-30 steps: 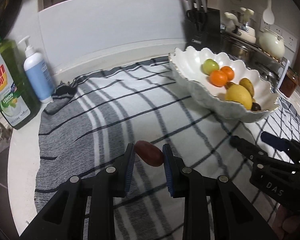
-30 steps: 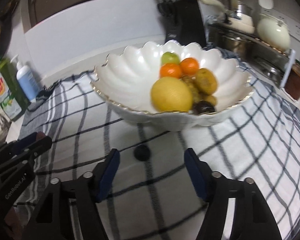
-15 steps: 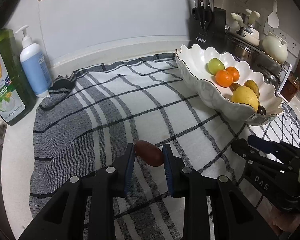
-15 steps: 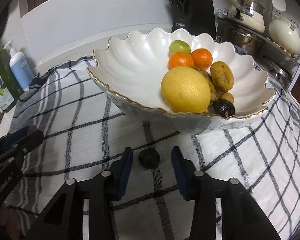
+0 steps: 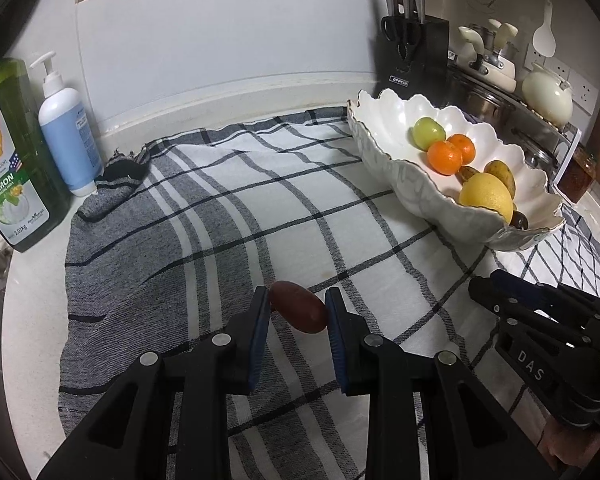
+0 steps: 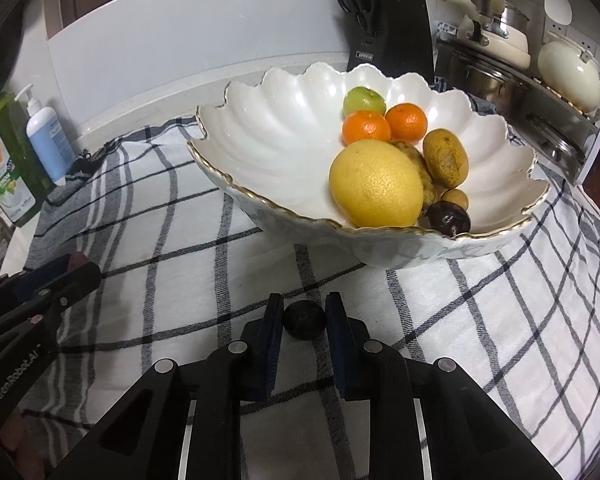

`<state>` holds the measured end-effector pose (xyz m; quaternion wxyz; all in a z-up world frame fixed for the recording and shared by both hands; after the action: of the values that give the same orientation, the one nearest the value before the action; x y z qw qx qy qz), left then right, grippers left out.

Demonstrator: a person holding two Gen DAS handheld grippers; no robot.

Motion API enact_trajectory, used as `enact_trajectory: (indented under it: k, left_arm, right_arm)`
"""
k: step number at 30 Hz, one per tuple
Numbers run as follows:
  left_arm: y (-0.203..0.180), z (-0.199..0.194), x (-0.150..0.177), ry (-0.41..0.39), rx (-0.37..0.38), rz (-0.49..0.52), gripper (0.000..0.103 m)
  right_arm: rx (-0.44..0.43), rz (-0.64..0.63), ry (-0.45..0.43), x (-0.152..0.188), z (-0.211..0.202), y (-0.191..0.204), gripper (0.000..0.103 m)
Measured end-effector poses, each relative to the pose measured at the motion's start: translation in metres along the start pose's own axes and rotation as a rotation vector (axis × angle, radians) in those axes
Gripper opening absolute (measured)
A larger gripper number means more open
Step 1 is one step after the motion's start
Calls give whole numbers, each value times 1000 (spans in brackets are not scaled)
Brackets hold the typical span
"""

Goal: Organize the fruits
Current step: 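Carry the date with the left tool and plum with the right tool over the bowl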

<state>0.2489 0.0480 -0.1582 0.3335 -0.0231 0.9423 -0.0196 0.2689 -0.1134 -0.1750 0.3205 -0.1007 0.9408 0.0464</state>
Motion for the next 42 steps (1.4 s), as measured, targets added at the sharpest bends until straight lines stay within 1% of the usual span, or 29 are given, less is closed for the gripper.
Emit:
enact_trajectory:
  k: [6, 14, 19, 27, 34, 38, 42]
  left_arm:
    - [-7, -10, -2, -15, 3, 15, 28]
    - [-26, -27, -10, -45, 19, 48, 28]
    - [-42, -40, -24, -74, 42, 69, 28]
    - [-69, -54, -61, -132, 72, 110, 28]
    - [-82, -58, -89, -164, 88, 136, 28]
    - [-87, -50, -105, -168, 88, 147, 28]
    - [-91, -32, -119, -159, 85, 155, 28]
  right_arm:
    - [-10, 11, -25, 3, -17, -3, 23]
    - [-6, 40, -69, 3, -43, -18, 23]
    - [1, 56, -119, -7, -67, -29, 23]
    - [28, 76, -189, -35, -95, -51, 23]
    - [46, 84, -221, -57, -102, -65, 23]
    - [51, 89, -226, -69, -99, -72, 23]
    - [57, 89, -218, -82, -86, -79, 23]
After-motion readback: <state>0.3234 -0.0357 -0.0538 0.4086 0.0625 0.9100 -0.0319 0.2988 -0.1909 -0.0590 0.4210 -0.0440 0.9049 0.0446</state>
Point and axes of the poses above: each gripper's, at about its wrist camera, not at the fingertips, and z roughly the way its jaws point, y to its left, x to its underside, the point moved 6 cm from there along z, roughly the way its jaws point, and after that the axes turned 3 degrees about y, right-handed, at the moved point
